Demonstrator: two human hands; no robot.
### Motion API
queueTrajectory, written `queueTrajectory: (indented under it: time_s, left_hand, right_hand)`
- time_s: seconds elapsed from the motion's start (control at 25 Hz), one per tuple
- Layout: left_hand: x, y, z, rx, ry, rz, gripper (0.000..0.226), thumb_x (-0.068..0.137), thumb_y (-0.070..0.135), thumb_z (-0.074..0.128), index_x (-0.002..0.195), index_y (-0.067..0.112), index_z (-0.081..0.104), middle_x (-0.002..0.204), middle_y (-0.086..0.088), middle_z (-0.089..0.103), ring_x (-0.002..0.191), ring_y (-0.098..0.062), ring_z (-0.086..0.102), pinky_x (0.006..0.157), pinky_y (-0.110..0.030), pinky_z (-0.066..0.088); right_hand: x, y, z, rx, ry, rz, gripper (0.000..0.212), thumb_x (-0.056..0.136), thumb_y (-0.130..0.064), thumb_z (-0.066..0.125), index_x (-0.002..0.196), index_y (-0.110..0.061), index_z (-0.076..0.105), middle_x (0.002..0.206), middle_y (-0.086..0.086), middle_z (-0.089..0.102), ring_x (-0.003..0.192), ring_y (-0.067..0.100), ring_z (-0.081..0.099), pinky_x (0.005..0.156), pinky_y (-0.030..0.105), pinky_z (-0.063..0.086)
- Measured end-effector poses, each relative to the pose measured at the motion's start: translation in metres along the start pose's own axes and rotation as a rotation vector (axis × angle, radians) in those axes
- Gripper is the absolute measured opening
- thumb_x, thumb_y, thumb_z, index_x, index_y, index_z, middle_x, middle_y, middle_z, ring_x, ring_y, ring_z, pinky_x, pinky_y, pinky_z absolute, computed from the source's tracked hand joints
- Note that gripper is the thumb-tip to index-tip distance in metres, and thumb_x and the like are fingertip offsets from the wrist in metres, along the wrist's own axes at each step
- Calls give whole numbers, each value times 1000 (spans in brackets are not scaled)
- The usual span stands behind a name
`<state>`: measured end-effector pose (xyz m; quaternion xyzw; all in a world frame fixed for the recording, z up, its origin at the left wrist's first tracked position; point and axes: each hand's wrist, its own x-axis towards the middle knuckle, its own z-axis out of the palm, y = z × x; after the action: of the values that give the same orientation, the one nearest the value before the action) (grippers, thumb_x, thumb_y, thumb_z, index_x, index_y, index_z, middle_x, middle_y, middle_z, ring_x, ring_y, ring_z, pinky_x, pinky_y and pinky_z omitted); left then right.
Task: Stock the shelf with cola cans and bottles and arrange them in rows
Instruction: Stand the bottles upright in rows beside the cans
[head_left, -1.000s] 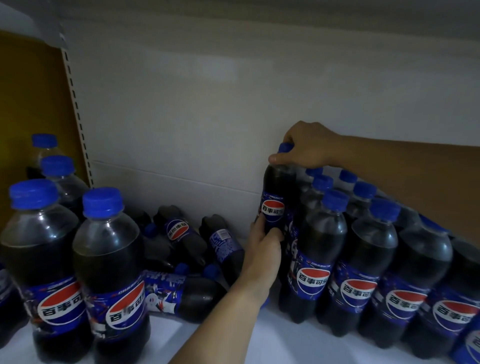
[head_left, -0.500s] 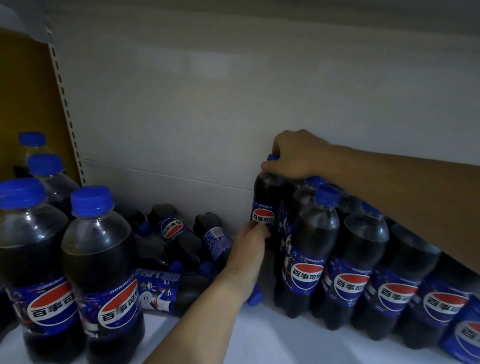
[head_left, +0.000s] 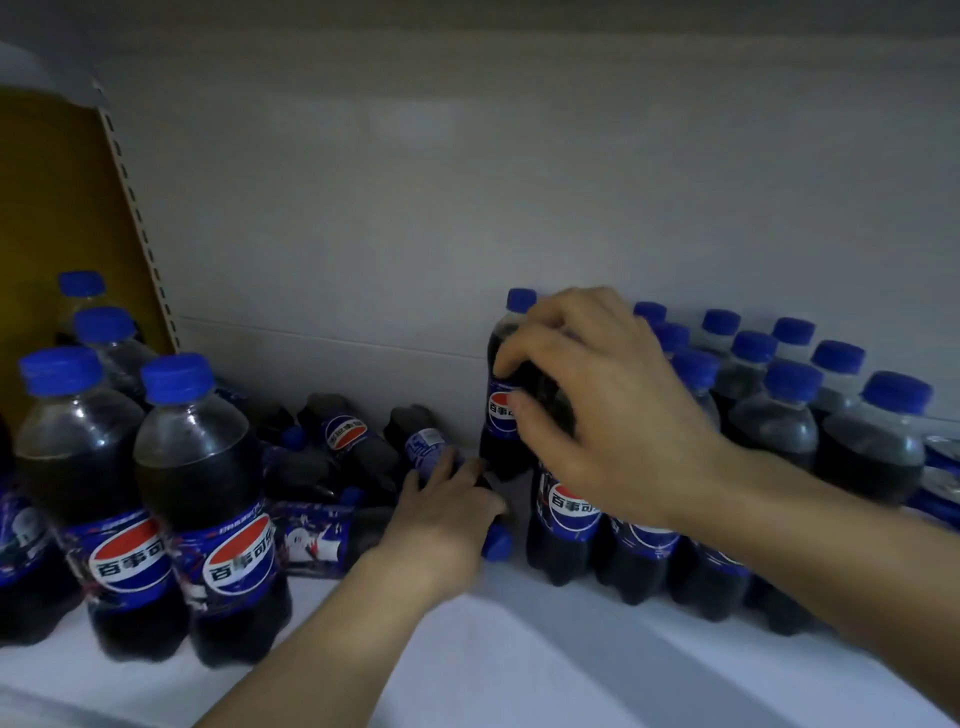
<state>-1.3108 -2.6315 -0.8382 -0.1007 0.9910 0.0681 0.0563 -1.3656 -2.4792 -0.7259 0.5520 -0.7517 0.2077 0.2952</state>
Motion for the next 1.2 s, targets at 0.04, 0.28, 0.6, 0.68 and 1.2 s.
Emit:
queueTrajectory:
  time_s: [0.04, 0.28, 0.6, 0.68, 1.2]
  left_hand:
    - [4, 2, 2, 9, 44, 10, 48, 94, 19, 63, 137, 37, 54, 166, 2, 16, 155, -33, 0, 122, -59, 15]
    - [-11, -22, -18, -738, 878, 79, 27, 91, 22, 71, 117, 30, 64, 119, 8, 65, 114, -10, 60, 96, -30, 49]
    - [-20, 4, -47, -1108, 926, 161, 9, 98, 27, 62, 106, 30, 65, 93, 5, 72, 91, -12, 70, 80, -29, 56]
    - [-12, 8, -51, -1124, 872, 152, 8, 98, 25, 64, 101, 32, 65, 89, 6, 73, 88, -10, 70, 77, -26, 56]
    - [13, -1, 4, -1087, 470, 20, 55, 79, 29, 85, 124, 36, 52, 110, 18, 70, 101, 6, 65, 91, -27, 55]
  right_hand:
    - [-10, -4, 4, -5, -12, -1, 23, 87, -27, 65, 110, -23, 67, 112, -5, 54, 111, 16, 45, 88, 34, 37]
    - [-26, -2, -7, 34, 50, -17, 23, 86, -24, 65, 110, -24, 65, 108, -8, 55, 105, 13, 44, 83, 29, 27]
    - [52, 2, -14, 74, -302, -17, 34, 99, -47, 53, 130, -33, 53, 110, -6, 65, 102, 12, 53, 92, 40, 44]
    - [70, 4, -9, 84, -394, -21, 32, 98, -46, 56, 125, -30, 58, 102, -4, 67, 89, 10, 59, 84, 39, 53]
    - [116, 18, 15, -326, -618, 136, 52, 99, -56, 50, 84, -7, 41, 76, 0, 41, 67, 16, 44, 58, 32, 35]
